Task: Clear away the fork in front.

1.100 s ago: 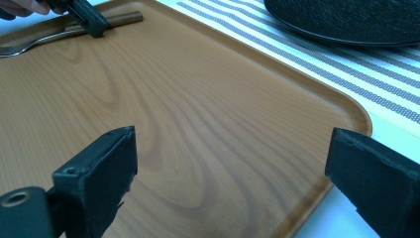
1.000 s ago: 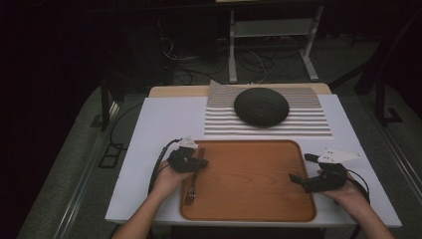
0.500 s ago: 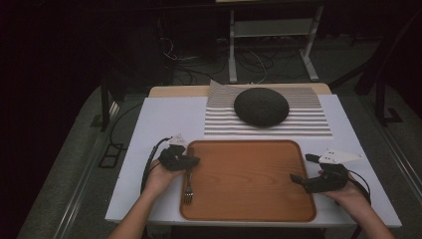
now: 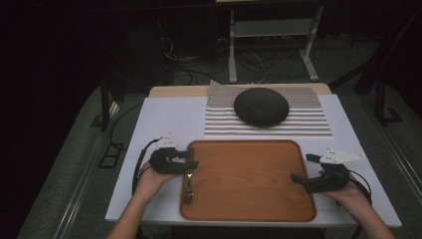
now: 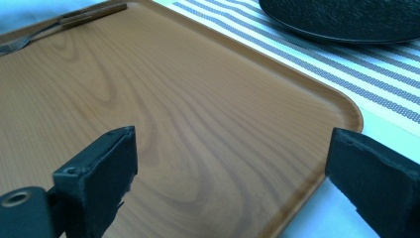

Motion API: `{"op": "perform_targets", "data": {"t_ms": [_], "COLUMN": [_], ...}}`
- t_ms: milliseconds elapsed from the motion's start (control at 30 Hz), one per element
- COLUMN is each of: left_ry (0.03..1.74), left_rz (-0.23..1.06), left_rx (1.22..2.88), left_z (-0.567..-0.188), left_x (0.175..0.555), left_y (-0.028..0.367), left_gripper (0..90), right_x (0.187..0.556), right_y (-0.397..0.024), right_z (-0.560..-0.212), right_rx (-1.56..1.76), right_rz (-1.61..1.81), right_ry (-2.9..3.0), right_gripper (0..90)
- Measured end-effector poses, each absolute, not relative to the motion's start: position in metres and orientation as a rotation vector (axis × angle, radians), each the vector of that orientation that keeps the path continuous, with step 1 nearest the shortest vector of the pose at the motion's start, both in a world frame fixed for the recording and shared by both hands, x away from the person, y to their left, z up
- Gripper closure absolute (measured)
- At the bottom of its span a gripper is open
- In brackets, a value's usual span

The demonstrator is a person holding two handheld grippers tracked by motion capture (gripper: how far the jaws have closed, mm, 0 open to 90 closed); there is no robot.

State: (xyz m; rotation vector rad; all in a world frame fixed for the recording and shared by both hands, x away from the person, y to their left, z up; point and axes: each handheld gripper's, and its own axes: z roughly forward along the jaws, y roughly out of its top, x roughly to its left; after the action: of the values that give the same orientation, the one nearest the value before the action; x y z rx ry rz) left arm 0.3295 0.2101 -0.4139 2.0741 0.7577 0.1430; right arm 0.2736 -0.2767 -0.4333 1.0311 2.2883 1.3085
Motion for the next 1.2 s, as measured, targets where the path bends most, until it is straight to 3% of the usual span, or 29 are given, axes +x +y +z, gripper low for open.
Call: {"op": "perform_targets", "data": {"t_ms": [233,567,1200], "left_ry": [0.751,0.774,0.751], "left_rz": [0.181,0.217,0.207], "left_rx": [2.045,2.011,2.034], "left_z": [-0.413,-0.420,-0.423], "left_x": [0.318,0.306,0.307], "left_y": [0.223,0.241,0.235], "left_gripper": [18.3,2.3,0.0], "right_x": [0.274,0.273,0.273], "right_y": [-0.278,-0.277,-0.277], "right_z": [-0.433,-0.433,-0.433], "right_rx": [1.036,1.036,1.034], "right_rz": [1.310,1.309,1.306], "right_ry": [2.287,2.286,2.287], "right_gripper": [6.0,6.0,6.0]}}
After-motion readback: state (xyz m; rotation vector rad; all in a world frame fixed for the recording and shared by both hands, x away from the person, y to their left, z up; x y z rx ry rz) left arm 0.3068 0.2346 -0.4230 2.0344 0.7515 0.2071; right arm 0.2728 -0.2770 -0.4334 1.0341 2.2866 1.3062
